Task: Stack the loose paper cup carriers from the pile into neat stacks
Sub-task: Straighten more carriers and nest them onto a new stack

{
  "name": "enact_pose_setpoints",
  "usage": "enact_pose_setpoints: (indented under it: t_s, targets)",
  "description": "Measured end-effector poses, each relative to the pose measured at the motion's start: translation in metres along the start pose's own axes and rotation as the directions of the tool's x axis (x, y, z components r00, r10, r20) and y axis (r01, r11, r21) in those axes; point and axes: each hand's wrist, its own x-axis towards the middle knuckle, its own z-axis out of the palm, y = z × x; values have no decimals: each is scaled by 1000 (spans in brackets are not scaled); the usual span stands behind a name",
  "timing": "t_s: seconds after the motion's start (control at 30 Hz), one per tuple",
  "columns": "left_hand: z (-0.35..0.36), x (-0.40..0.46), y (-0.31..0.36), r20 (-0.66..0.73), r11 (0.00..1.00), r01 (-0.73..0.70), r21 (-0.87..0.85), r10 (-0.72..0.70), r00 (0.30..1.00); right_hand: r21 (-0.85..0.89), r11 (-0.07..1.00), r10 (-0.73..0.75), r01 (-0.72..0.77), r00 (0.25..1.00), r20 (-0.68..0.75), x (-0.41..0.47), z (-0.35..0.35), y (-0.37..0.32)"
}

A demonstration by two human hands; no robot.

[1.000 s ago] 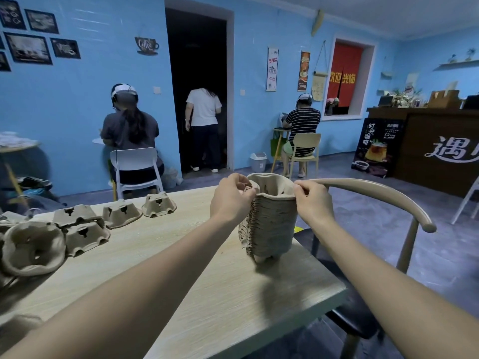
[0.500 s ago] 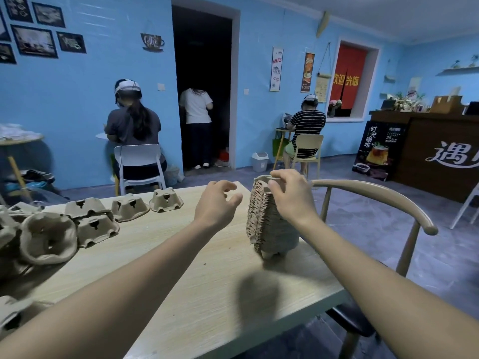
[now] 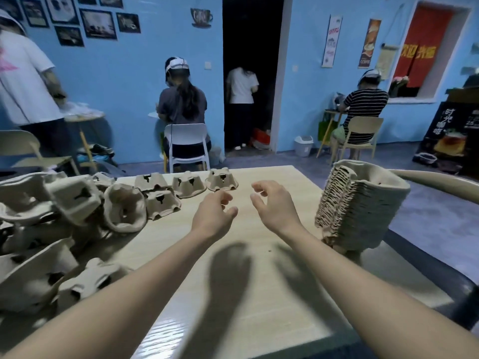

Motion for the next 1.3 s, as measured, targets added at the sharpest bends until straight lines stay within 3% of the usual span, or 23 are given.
enact_pose_setpoints:
  t_s: [0.33,0.63,0.83,1.1,1.3]
  targets:
    - [13,45,-67,3,989,75,124,-76,997,-95,992,93,-79,984,149,38,78,40]
    - [37,102,-85,-18,977,7,215,-3,1000,-295,949,167,-113,972,165,65,90,88]
    - [52,147,-81,-114,977,-3,214,28,993,-251,964,140,-90,972,187,68,97,101]
    - [73,185,-82,-81,976,47,210,-30,996,-243,967,126,-74,970,207,70,99,102]
    - [82,187,-82,-160,974,75,216,-41,986,-227,971,127,-77,969,214,70,99,102]
